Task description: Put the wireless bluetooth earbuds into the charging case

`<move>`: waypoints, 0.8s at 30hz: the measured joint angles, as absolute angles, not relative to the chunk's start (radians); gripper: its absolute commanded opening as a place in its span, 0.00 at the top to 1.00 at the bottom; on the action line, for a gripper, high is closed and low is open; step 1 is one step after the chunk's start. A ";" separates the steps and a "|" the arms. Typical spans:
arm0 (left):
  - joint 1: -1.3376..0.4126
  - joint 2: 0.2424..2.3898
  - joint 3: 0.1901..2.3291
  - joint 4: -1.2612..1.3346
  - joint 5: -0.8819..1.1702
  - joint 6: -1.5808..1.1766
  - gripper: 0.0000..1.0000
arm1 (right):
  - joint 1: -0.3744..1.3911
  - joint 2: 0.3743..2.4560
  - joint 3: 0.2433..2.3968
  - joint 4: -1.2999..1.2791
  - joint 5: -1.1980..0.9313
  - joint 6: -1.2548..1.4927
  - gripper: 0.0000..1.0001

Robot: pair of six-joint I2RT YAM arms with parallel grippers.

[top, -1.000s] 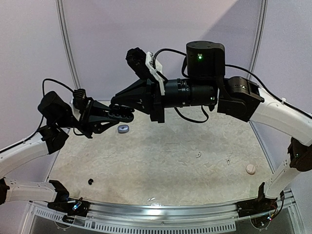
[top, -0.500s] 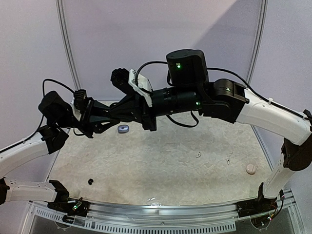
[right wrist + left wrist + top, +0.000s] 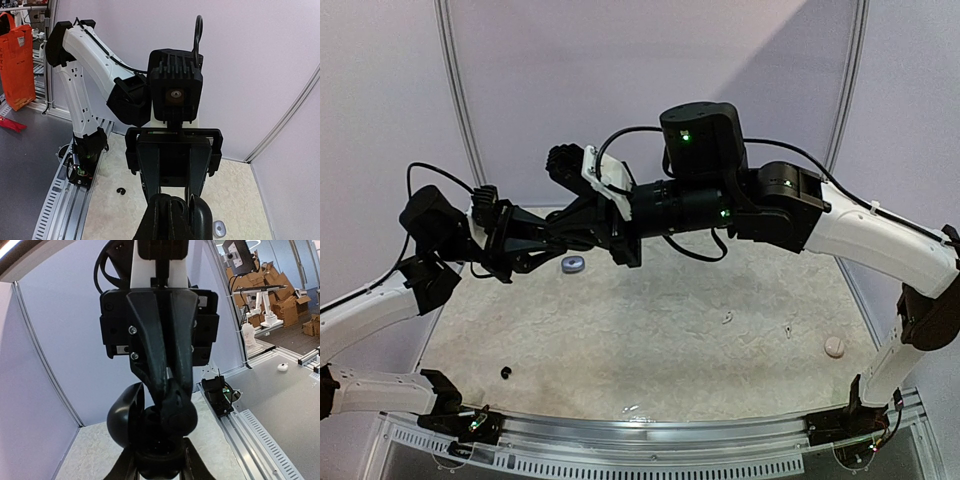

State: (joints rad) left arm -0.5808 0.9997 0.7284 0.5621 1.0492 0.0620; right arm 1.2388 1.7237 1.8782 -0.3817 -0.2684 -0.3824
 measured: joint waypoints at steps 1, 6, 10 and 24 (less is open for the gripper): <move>-0.581 1.000 0.728 0.562 1.048 0.062 1.00 | 1.239 1.724 1.878 -0.381 -0.263 -0.384 1.00; -0.581 1.000 0.728 0.558 1.044 0.059 1.00 | 1.239 1.726 1.878 -0.382 -0.238 -0.398 1.00; -0.581 1.000 0.728 0.555 1.041 0.054 1.00 | 1.240 1.728 1.878 -0.382 -0.220 -0.403 1.00; -0.580 1.000 0.728 0.539 1.031 0.033 1.00 | 1.244 1.739 1.890 -0.405 -0.145 -0.420 1.00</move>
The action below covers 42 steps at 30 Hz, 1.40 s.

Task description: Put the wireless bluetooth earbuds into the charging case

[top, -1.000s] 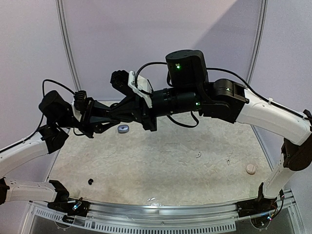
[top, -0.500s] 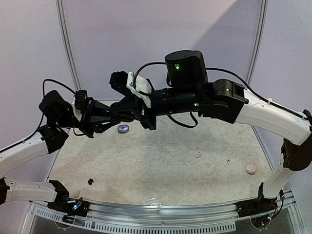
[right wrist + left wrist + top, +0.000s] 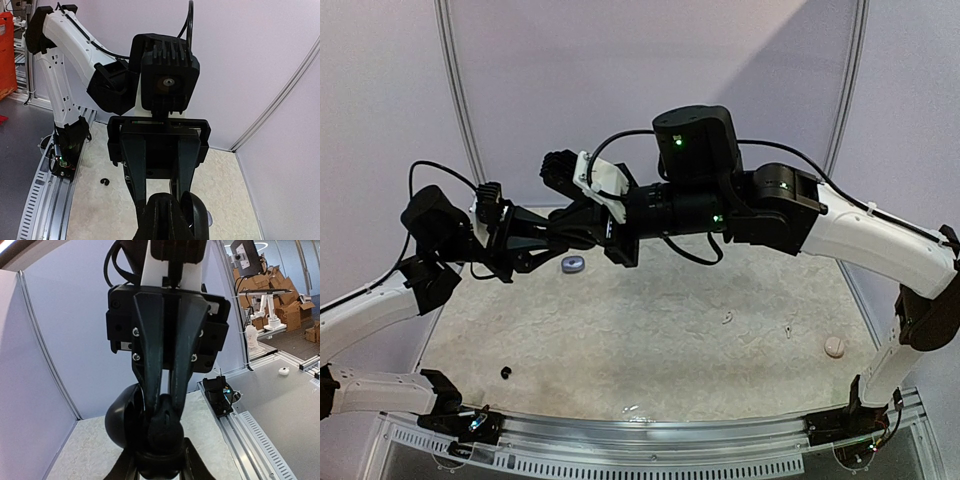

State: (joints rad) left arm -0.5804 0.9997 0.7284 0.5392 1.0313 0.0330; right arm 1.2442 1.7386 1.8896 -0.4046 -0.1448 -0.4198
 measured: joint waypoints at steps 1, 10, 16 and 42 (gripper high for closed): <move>-0.580 1.000 0.728 0.539 1.029 0.032 1.00 | 1.245 1.739 1.890 -0.405 -0.136 -0.421 1.00; -0.580 1.000 0.728 0.539 1.005 0.025 1.00 | 1.245 1.739 1.890 -0.413 -0.099 -0.422 0.95; -0.580 1.000 0.726 0.538 0.997 0.017 1.00 | 1.246 1.740 1.890 -0.421 -0.081 -0.418 0.87; -0.580 0.999 0.725 0.540 0.967 0.007 1.00 | 1.250 1.744 1.892 -0.438 -0.062 -0.370 0.62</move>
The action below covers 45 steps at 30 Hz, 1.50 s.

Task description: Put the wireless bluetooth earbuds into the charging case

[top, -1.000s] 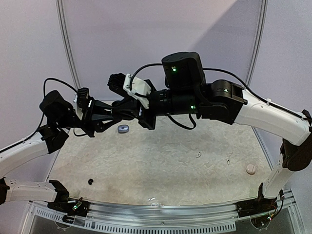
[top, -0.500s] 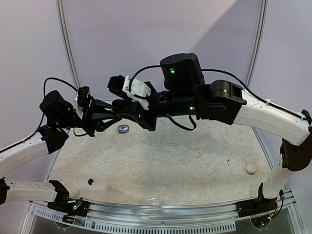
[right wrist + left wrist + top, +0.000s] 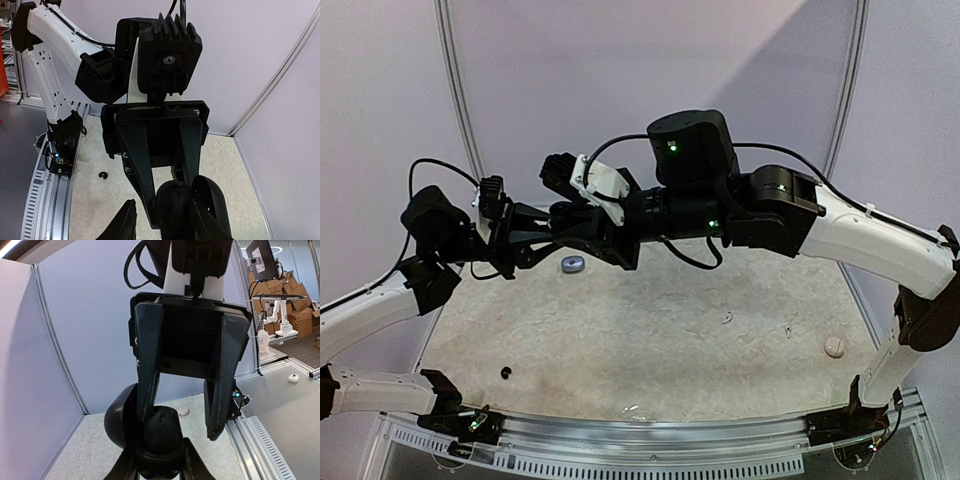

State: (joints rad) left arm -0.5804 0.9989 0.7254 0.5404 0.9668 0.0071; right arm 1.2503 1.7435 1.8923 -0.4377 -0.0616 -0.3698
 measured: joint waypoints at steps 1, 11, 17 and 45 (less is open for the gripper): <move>-0.580 0.999 0.725 0.540 0.965 0.004 1.00 | 1.250 1.744 1.893 -0.438 -0.062 -0.367 0.62; -0.580 0.993 0.725 0.529 0.952 -0.090 1.00 | 1.250 1.744 1.901 -0.411 -0.060 -0.355 0.60; -0.580 0.986 0.725 0.512 0.952 -0.118 1.00 | 1.250 1.744 1.905 -0.400 -0.060 -0.351 0.72; -0.580 0.986 0.724 0.491 0.963 -0.075 1.00 | 1.249 1.752 1.917 -0.436 -0.031 -0.350 0.99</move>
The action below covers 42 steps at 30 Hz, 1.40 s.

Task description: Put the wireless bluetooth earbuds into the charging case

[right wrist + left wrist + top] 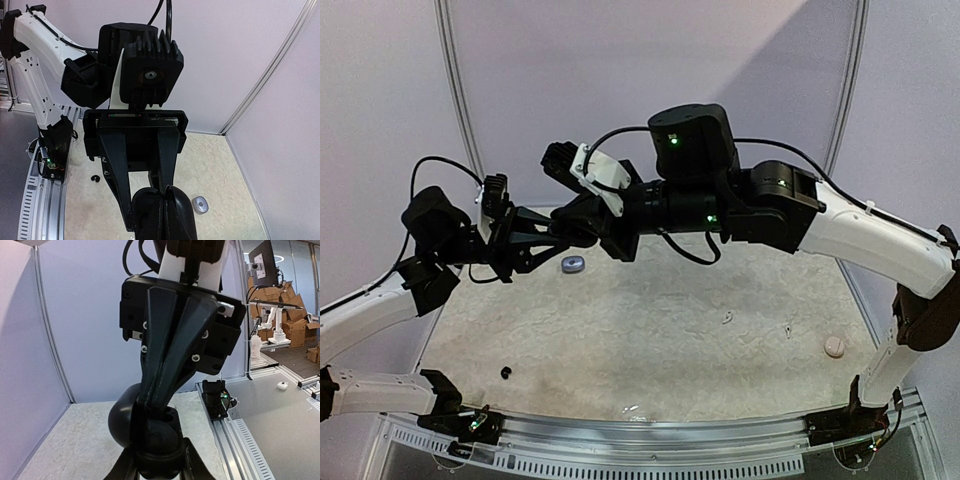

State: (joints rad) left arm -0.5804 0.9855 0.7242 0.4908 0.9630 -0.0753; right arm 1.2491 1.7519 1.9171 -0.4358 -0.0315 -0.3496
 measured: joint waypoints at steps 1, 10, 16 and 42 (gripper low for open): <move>-0.580 0.986 0.724 0.486 0.965 -0.070 1.00 | 1.249 1.756 1.922 -0.441 -0.031 -0.351 0.99; -0.580 0.986 0.724 0.451 0.961 -0.053 1.00 | 1.249 1.782 1.970 -0.503 -0.030 -0.385 0.99; -0.580 0.986 0.720 0.438 0.952 -0.062 1.00 | 1.249 1.785 1.970 -0.517 -0.028 -0.412 0.99; -0.580 0.981 0.709 0.422 0.934 0.025 1.00 | 1.250 1.753 1.884 -0.420 -0.020 -0.381 0.87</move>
